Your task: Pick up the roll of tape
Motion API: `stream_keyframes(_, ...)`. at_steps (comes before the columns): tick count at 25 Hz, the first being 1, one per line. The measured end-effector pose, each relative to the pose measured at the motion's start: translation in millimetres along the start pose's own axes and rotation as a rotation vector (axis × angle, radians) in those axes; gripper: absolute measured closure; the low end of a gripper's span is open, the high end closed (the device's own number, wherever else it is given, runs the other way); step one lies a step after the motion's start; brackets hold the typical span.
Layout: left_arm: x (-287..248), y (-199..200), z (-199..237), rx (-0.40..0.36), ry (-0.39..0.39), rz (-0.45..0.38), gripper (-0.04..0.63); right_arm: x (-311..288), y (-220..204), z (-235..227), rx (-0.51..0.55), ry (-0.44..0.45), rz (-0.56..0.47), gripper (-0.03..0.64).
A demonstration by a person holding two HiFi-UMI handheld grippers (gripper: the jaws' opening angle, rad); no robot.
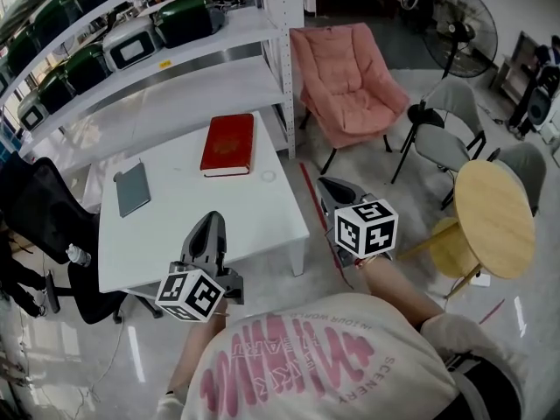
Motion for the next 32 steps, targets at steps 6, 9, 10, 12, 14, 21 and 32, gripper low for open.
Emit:
stream_keyframes(6,-11,-13,18,0.021,0.028,0.027,0.571,-25,-13,-10,-0.034,0.004,0.034,0.604)
stream_keyframes(9,-12,-20,30,0.035,0.050,0.054,0.571,-40,-20,-13,-0.070,0.007,0.057,0.604)
stream_keyframes(10,-11,-22,36,0.043,0.061,0.059,0.571,-46,-23,-12,-0.078,0.008,0.063,0.604)
stream_keyframes(12,-12,-28,48,0.057,0.080,0.067,0.571,-56,-27,-12,-0.087,0.011,0.073,0.604)
stream_keyframes(14,-15,-34,60,0.068,0.094,0.073,0.571,-68,-33,-12,-0.089,0.019,0.082,0.604)
stream_keyframes(21,-49,-49,93,0.085,0.107,0.088,0.571,-122,-48,-14,-0.074,0.062,0.139,0.604)
stream_keyframes(32,-121,-57,151,0.121,0.143,0.115,0.571,-222,-58,-38,-0.076,0.099,0.236,0.604)
Point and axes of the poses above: the fingertips, and each gripper's own axes: x backward along the fingers, z to its left, y out of its top, the point moved 5 cm from there along x, backward along the fingers, and after that the axes turned 2 degrees about -z, right-handed, at the moved point
